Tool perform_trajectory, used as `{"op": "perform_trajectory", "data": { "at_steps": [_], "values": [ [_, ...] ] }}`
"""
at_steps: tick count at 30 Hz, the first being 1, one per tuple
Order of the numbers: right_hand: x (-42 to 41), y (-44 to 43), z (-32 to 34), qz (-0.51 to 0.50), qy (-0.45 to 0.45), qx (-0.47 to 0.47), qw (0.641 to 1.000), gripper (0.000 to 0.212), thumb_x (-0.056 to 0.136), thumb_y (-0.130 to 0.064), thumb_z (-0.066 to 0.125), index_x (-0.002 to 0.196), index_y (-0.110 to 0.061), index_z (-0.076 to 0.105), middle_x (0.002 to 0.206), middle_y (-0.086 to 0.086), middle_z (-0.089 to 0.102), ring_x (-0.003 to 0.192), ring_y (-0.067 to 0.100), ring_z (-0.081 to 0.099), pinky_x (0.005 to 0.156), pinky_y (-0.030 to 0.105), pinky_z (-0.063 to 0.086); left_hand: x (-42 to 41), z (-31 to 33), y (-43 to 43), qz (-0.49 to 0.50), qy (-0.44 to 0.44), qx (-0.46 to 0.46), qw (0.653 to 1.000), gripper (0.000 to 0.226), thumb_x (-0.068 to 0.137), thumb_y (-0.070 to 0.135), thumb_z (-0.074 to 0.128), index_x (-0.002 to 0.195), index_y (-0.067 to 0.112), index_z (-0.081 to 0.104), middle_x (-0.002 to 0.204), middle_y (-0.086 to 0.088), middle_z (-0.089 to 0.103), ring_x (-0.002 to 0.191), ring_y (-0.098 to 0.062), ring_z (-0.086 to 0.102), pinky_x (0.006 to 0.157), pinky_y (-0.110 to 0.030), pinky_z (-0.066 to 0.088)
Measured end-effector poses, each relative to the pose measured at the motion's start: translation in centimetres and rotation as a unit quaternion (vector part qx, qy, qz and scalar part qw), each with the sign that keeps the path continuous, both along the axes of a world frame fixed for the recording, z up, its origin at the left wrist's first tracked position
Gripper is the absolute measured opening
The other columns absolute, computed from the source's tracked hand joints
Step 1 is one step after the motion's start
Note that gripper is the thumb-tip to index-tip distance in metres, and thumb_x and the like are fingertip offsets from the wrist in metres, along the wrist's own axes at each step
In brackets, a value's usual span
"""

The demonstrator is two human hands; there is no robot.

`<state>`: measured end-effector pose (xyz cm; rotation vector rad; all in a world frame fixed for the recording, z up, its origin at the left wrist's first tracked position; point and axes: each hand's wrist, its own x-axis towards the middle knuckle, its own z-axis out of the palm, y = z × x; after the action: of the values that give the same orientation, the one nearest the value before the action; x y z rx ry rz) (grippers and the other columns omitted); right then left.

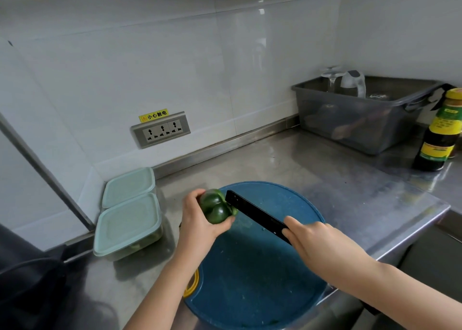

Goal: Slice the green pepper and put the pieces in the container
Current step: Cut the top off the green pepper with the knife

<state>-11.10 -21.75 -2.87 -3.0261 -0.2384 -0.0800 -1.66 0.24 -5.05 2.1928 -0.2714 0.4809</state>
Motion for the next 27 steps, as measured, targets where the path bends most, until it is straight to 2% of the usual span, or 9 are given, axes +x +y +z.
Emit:
{"op": "perform_trajectory", "data": {
  "at_steps": [4,10,14,19,22,25,27],
  "values": [
    [0.1,-0.5,0.6,-0.007,0.024,0.046,0.999,0.025,0.101,-0.039,0.023,0.086,-0.02,0.03,0.061,0.001,0.04,0.054,0.026,0.039,0.054,0.034,0.033,-0.3,0.2,-0.2,-0.013,-0.023,0.04,0.999,0.082,0.055,0.032,0.088,0.123,0.019,0.043,0.117,0.0,0.041,0.103,-0.016,0.049,0.082,-0.023,0.039],
    [-0.2,-1.8,2.0,0.004,0.078,0.09,0.993,0.026,0.101,-0.037,0.027,0.088,-0.017,0.036,0.06,0.0,0.04,0.05,0.02,0.035,0.052,0.03,0.031,-0.8,-0.1,-1.0,-0.024,-0.064,0.097,0.993,0.082,0.058,0.034,0.086,0.125,0.017,0.042,0.116,0.002,0.05,0.096,-0.013,0.053,0.077,-0.016,0.038],
    [-0.3,-1.6,3.0,0.004,0.101,0.091,0.991,0.026,0.102,-0.033,0.027,0.085,-0.016,0.036,0.062,0.001,0.041,0.049,0.019,0.035,0.05,0.028,0.03,-0.9,-0.7,-1.6,-0.013,-0.109,0.141,0.984,0.083,0.055,0.032,0.087,0.122,0.014,0.042,0.11,-0.005,0.052,0.092,-0.014,0.053,0.074,-0.017,0.039],
    [-1.0,-0.2,4.4,0.016,0.112,0.057,0.992,0.024,0.102,-0.017,0.027,0.082,-0.013,0.039,0.066,-0.004,0.029,0.052,0.012,0.03,0.046,0.024,0.025,-1.5,-1.0,-2.9,-0.009,-0.166,0.216,0.962,0.084,0.055,0.025,0.086,0.124,0.01,0.039,0.11,-0.015,0.052,0.097,-0.028,0.056,0.081,-0.034,0.053],
    [-1.1,0.8,3.2,0.003,0.12,0.059,0.991,0.009,0.096,-0.014,0.035,0.088,-0.015,0.039,0.072,0.001,0.038,0.054,0.012,0.034,0.049,0.026,0.033,-2.0,-1.0,-3.1,0.007,-0.172,0.243,0.955,0.083,0.056,0.025,0.086,0.123,0.004,0.042,0.112,-0.017,0.052,0.098,-0.031,0.056,0.082,-0.037,0.054],
    [-1.2,1.7,2.0,-0.021,0.136,0.071,0.988,0.019,0.088,-0.007,0.036,0.073,-0.016,0.028,0.088,0.006,0.047,0.056,0.018,0.039,0.05,0.032,0.034,-2.4,-1.1,-3.3,0.009,-0.17,0.252,0.953,0.083,0.056,0.023,0.086,0.124,0.002,0.043,0.113,-0.017,0.05,0.1,-0.031,0.055,0.084,-0.038,0.053],
    [-1.5,2.0,1.8,-0.033,0.13,0.087,0.987,0.019,0.087,-0.006,0.037,0.073,-0.015,0.03,0.084,0.005,0.046,0.056,0.018,0.039,0.047,0.03,0.032,-2.5,-1.1,-3.2,0.004,-0.167,0.249,0.954,0.084,0.055,0.021,0.085,0.125,0.002,0.043,0.115,-0.017,0.05,0.102,-0.031,0.054,0.085,-0.038,0.053]
  ]
}}
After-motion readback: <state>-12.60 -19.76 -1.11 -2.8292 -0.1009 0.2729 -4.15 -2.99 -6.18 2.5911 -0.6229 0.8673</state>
